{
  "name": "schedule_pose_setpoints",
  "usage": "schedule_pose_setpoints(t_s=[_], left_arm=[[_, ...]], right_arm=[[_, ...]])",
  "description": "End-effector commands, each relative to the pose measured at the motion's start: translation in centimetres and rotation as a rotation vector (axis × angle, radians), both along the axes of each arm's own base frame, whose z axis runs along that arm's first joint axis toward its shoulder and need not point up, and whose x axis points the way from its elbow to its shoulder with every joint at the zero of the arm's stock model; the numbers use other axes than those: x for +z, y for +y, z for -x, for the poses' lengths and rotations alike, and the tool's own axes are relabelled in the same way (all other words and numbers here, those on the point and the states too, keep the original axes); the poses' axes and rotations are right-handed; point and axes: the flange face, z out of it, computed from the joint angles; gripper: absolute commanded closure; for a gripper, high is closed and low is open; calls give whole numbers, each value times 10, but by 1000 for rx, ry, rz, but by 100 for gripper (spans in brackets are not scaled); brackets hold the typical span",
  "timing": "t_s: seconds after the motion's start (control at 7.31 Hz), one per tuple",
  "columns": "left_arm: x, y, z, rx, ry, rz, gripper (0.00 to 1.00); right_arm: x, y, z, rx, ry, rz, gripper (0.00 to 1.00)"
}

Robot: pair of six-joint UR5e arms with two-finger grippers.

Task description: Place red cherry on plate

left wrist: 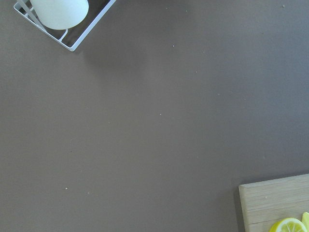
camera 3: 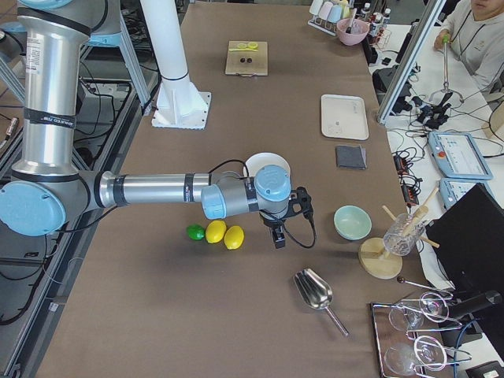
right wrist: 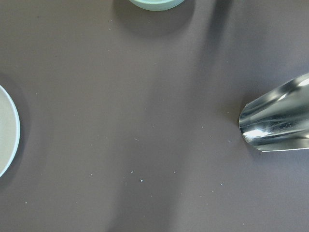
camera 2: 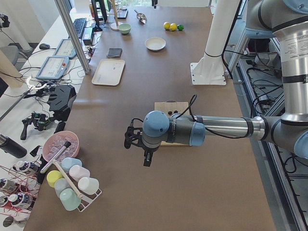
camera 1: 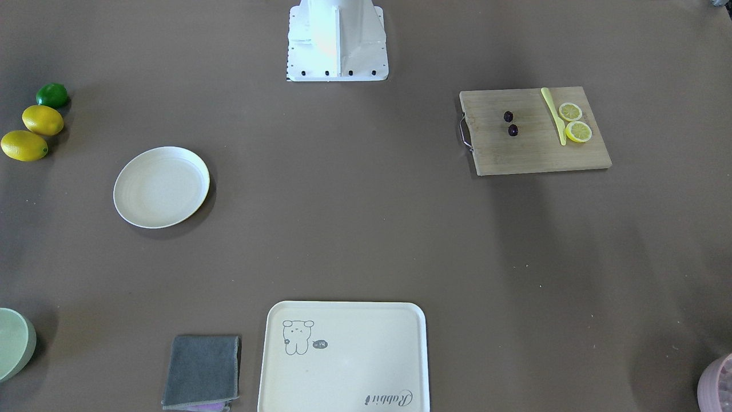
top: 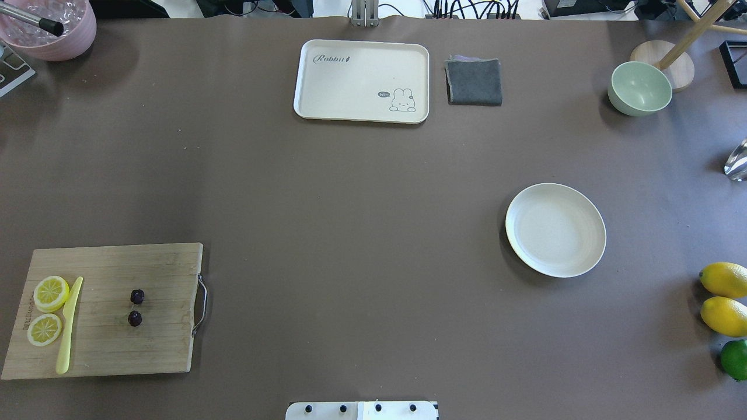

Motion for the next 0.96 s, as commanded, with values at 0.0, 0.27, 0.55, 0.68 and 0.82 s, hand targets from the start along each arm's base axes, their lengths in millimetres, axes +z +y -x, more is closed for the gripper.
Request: schedule_pose_setpoints(t_s=[0.0,0.27,0.55,0.68,0.82], left_arm=[[-1,13,3,2,3,-47,2],[10,17,1,4,3,-34,2],[7,18,1,-2,5,-34,2],[4,15,1,0,4,-42,2],[4,17,1,0,4,-43,2]], right_arm=[[-5,-5,1,-1,4,-16,0],[-4,-1,1,-3,3,-13,0],[1,4,2,-7,4,-1,0],[3,6,2,-7,5,4,0],[2,6,2,-6,4,-1,0]])
